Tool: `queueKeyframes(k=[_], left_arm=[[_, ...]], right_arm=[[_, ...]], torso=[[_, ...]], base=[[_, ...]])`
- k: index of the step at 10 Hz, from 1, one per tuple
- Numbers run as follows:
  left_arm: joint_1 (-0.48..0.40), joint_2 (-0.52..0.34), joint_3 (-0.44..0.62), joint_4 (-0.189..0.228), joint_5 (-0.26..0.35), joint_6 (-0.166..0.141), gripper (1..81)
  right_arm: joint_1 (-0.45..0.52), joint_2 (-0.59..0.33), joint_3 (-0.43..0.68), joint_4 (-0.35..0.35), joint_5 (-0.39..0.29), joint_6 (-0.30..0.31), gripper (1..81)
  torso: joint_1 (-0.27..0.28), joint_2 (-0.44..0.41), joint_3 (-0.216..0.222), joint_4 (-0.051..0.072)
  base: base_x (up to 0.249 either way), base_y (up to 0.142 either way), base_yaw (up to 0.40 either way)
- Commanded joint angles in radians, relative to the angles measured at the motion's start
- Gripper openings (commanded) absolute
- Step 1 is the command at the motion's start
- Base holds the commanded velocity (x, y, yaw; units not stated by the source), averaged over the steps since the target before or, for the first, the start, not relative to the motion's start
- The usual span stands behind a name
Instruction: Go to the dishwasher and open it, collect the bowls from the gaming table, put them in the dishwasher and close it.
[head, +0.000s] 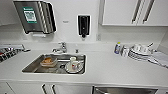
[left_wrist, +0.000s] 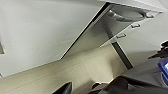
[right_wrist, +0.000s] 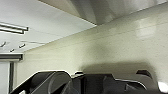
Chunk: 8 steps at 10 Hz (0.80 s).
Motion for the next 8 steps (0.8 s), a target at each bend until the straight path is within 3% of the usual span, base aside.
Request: queueKeyframes(k=[1,3,5,6,8], left_arm=[[-0.087,-0.014,0.016,0.085,-0.13,0.031,81.1],[-0.086,-0.004,0.015,0.119,-0.158,0.032,81.1],[-0.087,0.001,0.006,0.13,-0.157,0.029,81.1],[-0.087,0.001,-0.004,0.13,-0.158,0.029,81.1],[-0.087,-0.001,-0.008,0.13,-0.16,0.028,81.1]], right_arm=[[0.078,-0.068,0.018,0.012,-0.052,0.004,81.1],[0.106,-0.048,0.015,0.017,-0.067,0.037,81.1],[0.182,-0.017,0.018,0.018,-0.098,0.129,81.1],[0.218,-0.002,0.02,0.018,-0.151,0.168,81.1],[0.27,0.016,0.014,0.015,-0.201,0.301,81.1]], torso=[[0.0,0.0,0.0,0.0],[0.0,0.0,0.0,0.0],[0.0,0.0,0.0,0.0],[0.0,0.0,0.0,0.0],[0.001,0.0,0.0,0.0]], base=[[0.0,0.0,0.0],[0.0,0.0,0.0],[0.0,0.0,0.0],[0.0,0.0,0.0],[0.0,0.0,0.0]])
